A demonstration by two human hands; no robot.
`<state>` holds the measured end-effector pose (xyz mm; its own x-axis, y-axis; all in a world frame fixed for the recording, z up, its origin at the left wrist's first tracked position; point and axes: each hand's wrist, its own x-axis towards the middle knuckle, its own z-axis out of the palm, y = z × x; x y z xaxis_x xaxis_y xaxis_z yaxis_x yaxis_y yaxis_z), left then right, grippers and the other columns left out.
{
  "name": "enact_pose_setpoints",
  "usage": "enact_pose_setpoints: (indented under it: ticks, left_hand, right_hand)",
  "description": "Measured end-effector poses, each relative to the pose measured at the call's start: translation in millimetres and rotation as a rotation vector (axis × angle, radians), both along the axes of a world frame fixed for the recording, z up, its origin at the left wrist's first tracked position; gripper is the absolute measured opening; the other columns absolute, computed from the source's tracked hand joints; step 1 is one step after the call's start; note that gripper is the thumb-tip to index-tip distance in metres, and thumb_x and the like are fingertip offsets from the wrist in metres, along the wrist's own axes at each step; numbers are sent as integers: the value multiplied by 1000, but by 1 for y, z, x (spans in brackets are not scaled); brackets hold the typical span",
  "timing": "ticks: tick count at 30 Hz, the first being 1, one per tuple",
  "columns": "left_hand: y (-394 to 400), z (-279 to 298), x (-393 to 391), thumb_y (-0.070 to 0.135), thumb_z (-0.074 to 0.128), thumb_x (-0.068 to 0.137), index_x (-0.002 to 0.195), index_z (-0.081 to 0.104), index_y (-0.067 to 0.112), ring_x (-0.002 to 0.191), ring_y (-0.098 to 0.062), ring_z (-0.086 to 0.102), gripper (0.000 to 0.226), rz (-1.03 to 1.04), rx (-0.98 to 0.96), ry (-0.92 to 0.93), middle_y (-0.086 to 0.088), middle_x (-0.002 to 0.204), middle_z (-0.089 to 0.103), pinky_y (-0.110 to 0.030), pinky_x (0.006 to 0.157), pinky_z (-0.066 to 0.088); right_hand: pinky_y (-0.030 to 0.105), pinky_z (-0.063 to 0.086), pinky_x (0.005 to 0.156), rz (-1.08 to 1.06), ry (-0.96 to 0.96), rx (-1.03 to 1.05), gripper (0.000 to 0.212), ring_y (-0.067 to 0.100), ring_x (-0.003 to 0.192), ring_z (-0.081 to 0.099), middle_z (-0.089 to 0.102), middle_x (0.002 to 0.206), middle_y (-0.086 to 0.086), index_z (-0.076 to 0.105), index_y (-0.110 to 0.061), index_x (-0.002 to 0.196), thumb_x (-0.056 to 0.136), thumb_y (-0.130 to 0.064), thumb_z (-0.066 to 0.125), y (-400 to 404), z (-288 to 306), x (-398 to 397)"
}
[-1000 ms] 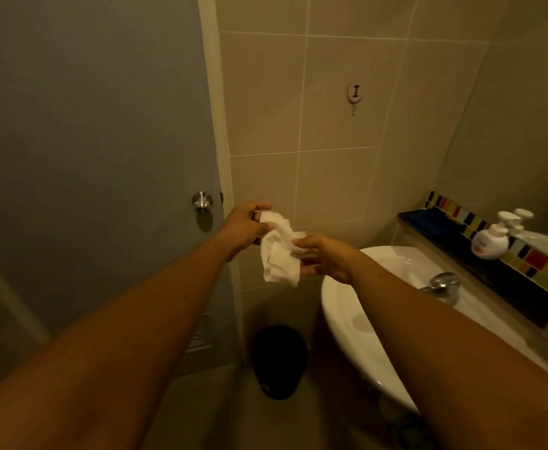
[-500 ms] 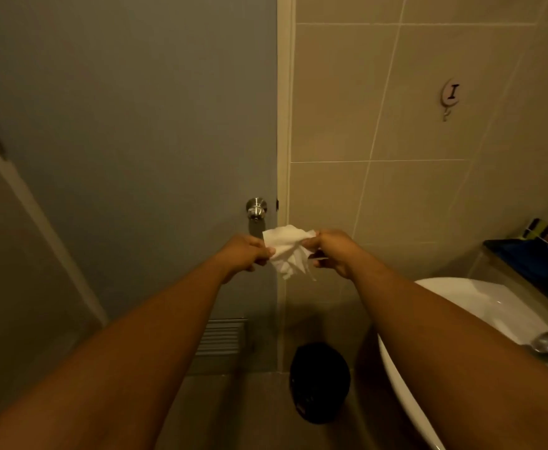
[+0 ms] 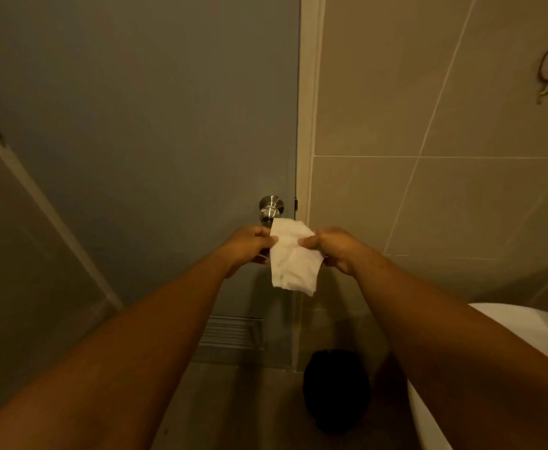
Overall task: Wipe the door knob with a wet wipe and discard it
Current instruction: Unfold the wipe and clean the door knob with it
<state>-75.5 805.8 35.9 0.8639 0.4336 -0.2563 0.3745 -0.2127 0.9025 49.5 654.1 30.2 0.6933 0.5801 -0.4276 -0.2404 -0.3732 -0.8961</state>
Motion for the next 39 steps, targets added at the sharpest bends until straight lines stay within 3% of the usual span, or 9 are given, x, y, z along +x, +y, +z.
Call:
enact_pose_setpoints:
  ticks: [4,8,14,22,26,30,32,35,39]
  left_hand:
    - [-1,-16,-1,35,66,88,103,65,18,96,-21,66,23,-34,-15,55,-4,103,70,-32,81,54]
    - [8,-30,4,30,62,92,94,65,13,99,-26,66,18,48,-16,80,-11,107,69,-39,90,56]
    - [23,-25,14,22,54,97,117,60,7,94,-24,67,25,70,-38,18,-13,112,65,-30,68,61]
    - [65,-5,21,20,71,86,117,65,5,81,-13,68,35,26,18,-7,-8,104,70,-17,55,57]
    - [96,3,28,18,74,84,109,68,0,68,-18,62,32,103,21,-17,-15,95,71,-27,65,57]
    - [114,12,47,15,74,84,102,68,0,64,-19,61,24,222,8,-76,-16,92,68,-29,64,56]
    - [116,13,58,10,73,84,99,68,0,64,-20,61,19,254,10,-110,-18,92,68,-28,59,57]
    - [119,5,74,9,74,82,88,69,8,77,-24,64,8,303,79,-160,-20,100,72,-37,77,59]
    - [117,-8,84,13,74,81,91,69,9,80,-18,61,11,326,201,-161,-6,91,67,-26,72,48]
  right_hand:
    - [50,52,96,-47,122,39,38,34,106,63,66,115,15,59,-2,119,85,-14,70,13,-8,9]
    - [48,54,95,-33,129,18,37,34,109,62,64,118,16,54,-2,122,87,-10,64,17,-11,16]
    - [44,59,82,13,163,-16,53,39,108,58,56,121,17,45,-9,130,78,-4,55,16,-8,18]
    - [49,55,92,-131,15,-3,57,35,107,61,62,125,15,51,-5,133,84,-25,73,48,-8,20]
    - [45,55,89,-189,-35,16,52,34,107,61,62,125,15,53,-3,130,87,-27,70,63,1,23]
    - [37,57,70,-294,-35,69,45,30,94,62,64,120,16,56,-2,127,91,-28,65,81,6,25]
    - [42,58,76,-388,-55,91,44,31,92,63,65,118,17,58,0,124,91,-27,65,90,3,28]
    - [43,58,84,-485,-81,74,43,31,91,62,65,119,17,59,-1,125,91,-27,65,103,-6,31]
    - [44,57,87,-587,-66,85,42,30,91,62,65,117,17,59,-1,124,92,-27,64,116,-21,34]
